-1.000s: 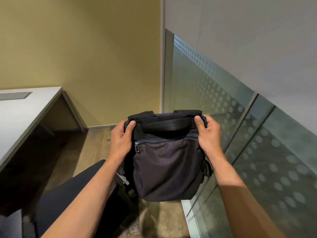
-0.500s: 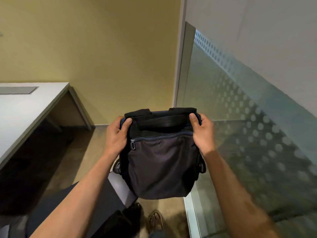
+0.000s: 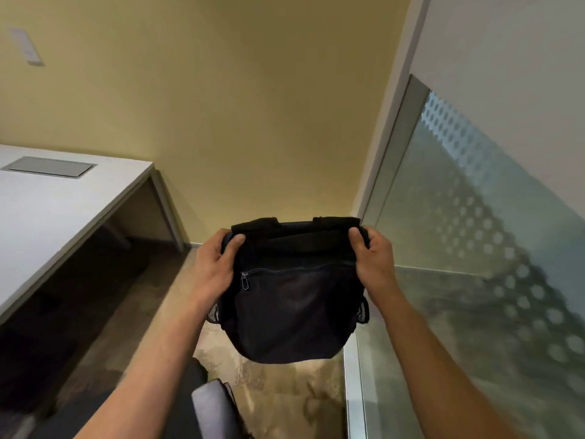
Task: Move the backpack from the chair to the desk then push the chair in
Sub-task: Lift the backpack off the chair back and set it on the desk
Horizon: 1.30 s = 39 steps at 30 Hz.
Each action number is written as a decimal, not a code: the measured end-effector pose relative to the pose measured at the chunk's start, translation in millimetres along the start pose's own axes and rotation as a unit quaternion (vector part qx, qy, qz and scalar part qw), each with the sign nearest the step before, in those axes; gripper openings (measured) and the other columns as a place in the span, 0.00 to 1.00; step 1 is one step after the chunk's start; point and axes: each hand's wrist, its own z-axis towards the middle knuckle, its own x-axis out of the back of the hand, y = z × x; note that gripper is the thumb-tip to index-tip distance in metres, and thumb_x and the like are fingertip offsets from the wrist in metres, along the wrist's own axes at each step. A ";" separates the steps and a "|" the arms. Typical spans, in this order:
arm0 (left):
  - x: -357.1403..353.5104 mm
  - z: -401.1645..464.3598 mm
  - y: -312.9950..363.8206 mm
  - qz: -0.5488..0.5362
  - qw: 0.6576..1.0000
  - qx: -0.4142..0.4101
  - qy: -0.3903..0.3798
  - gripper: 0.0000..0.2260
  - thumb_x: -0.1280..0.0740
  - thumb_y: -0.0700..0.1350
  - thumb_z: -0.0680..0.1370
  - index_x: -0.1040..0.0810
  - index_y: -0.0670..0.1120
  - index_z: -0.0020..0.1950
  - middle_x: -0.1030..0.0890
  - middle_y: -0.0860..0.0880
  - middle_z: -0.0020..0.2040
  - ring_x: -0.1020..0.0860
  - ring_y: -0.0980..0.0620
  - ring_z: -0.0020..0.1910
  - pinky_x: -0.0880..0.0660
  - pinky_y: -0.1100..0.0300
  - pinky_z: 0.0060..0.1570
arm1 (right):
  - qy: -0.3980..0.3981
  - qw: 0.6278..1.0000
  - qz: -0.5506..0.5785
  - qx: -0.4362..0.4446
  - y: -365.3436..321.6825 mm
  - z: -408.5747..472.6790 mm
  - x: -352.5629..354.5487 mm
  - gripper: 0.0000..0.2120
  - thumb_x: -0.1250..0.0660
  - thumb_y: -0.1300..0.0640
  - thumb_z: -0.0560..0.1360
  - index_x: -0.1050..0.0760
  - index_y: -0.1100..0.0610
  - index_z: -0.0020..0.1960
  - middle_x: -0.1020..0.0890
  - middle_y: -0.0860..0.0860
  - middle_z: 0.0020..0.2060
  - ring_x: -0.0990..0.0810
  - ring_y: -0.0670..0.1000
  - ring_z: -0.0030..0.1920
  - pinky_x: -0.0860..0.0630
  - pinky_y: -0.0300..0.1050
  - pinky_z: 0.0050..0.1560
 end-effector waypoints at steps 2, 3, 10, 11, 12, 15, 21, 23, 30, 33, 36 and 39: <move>0.7 21.4 -11.9 0.012 1.000 0.013 0.004 0.13 0.38 0.63 0.77 0.28 0.58 0.36 0.27 0.62 0.28 0.31 0.62 0.27 0.33 0.56 0.31 | -0.012 1.000 0.009 0.004 4.7 25.7 -14.4 0.14 0.37 0.38 0.76 0.21 0.46 0.45 0.16 0.45 0.40 0.17 0.46 0.42 0.19 0.48 0.45; -0.2 32.0 -16.5 0.006 1.000 0.020 0.006 0.13 0.38 0.63 0.76 0.27 0.57 0.37 0.26 0.61 0.29 0.30 0.62 0.28 0.32 0.53 0.31 | -0.017 1.000 0.012 0.007 7.6 38.8 -22.3 0.17 0.37 0.35 0.74 0.21 0.47 0.46 0.16 0.47 0.40 0.17 0.48 0.43 0.18 0.49 0.45; -8.6 98.5 -45.1 0.003 0.997 0.041 0.068 0.17 0.35 0.54 0.78 0.27 0.39 0.41 0.27 0.41 0.34 0.30 0.50 0.35 0.30 0.46 0.36 | -0.089 0.994 0.060 0.020 35.4 135.0 -86.9 0.17 0.37 0.34 0.73 0.21 0.47 0.45 0.17 0.42 0.38 0.20 0.41 0.39 0.23 0.35 0.39; -9.2 108.3 -49.7 0.004 0.996 0.049 0.078 0.16 0.35 0.51 0.79 0.27 0.40 0.41 0.27 0.43 0.34 0.30 0.51 0.35 0.31 0.47 0.36 | -0.107 0.992 0.066 0.018 39.0 150.3 -96.8 0.17 0.37 0.35 0.72 0.21 0.47 0.45 0.17 0.43 0.38 0.20 0.41 0.39 0.24 0.35 0.39; -9.2 118.4 -53.7 0.008 0.994 0.061 0.089 0.14 0.34 0.49 0.80 0.26 0.40 0.41 0.26 0.43 0.34 0.29 0.52 0.35 0.31 0.49 0.36 | -0.124 0.990 0.069 0.017 41.8 166.1 -107.1 0.17 0.37 0.35 0.72 0.21 0.48 0.45 0.17 0.44 0.37 0.20 0.42 0.38 0.24 0.36 0.39; -3.9 144.2 -63.6 0.028 0.988 0.080 0.130 0.11 0.34 0.46 0.80 0.26 0.47 0.38 0.25 0.53 0.32 0.30 0.58 0.33 0.32 0.62 0.33 | -0.169 0.983 0.074 0.022 45.7 211.3 -140.3 0.16 0.37 0.36 0.72 0.21 0.48 0.43 0.17 0.46 0.37 0.20 0.43 0.38 0.24 0.39 0.39; 17.9 187.2 -83.2 0.051 0.975 0.091 0.199 0.12 0.35 0.46 0.80 0.26 0.49 0.37 0.26 0.58 0.31 0.30 0.60 0.32 0.34 0.68 0.31 | -0.251 0.961 0.102 0.047 40.4 274.1 -214.6 0.19 0.37 0.29 0.70 0.20 0.44 0.45 0.16 0.45 0.40 0.19 0.42 0.39 0.23 0.36 0.38; 27.4 205.1 -92.2 0.052 0.970 0.106 0.213 0.11 0.35 0.48 0.80 0.25 0.50 0.38 0.24 0.57 0.32 0.28 0.60 0.33 0.32 0.68 0.32 | -0.267 0.956 0.110 0.050 38.8 293.2 -242.9 0.23 0.36 0.28 0.69 0.21 0.47 0.45 0.17 0.46 0.38 0.20 0.43 0.38 0.23 0.38 0.38; 81.8 285.5 -144.2 0.031 0.955 0.140 0.261 0.10 0.35 0.49 0.80 0.23 0.48 0.40 0.24 0.55 0.33 0.28 0.58 0.34 0.30 0.60 0.35 | -0.293 0.945 0.137 0.058 35.1 350.4 -366.6 0.21 0.35 0.28 0.70 0.22 0.46 0.41 0.19 0.41 0.33 0.24 0.40 0.34 0.27 0.36 0.35; 115.8 324.3 -166.8 0.014 0.951 0.141 0.276 0.15 0.35 0.52 0.79 0.25 0.41 0.43 0.26 0.40 0.37 0.29 0.50 0.38 0.30 0.46 0.39 | -0.307 0.939 0.141 0.056 23.2 373.1 -425.9 0.18 0.34 0.32 0.71 0.21 0.46 0.41 0.19 0.41 0.33 0.24 0.41 0.35 0.26 0.40 0.38; 155.1 364.4 -181.3 0.010 0.949 0.141 0.280 0.19 0.36 0.57 0.77 0.24 0.39 0.45 0.24 0.32 0.43 0.27 0.47 0.40 0.27 0.37 0.45 | -0.309 0.936 0.156 0.063 6.3 394.8 -480.1 0.16 0.34 0.35 0.72 0.21 0.48 0.42 0.18 0.42 0.34 0.23 0.43 0.37 0.25 0.44 0.40; 195.4 406.5 -194.8 0.023 0.948 0.126 0.291 0.16 0.35 0.55 0.77 0.24 0.42 0.43 0.24 0.38 0.38 0.28 0.49 0.38 0.28 0.41 0.41 | -0.312 0.932 0.175 0.065 -11.5 415.6 -530.0 0.22 0.33 0.34 0.72 0.21 0.53 0.43 0.18 0.45 0.35 0.23 0.44 0.38 0.25 0.44 0.40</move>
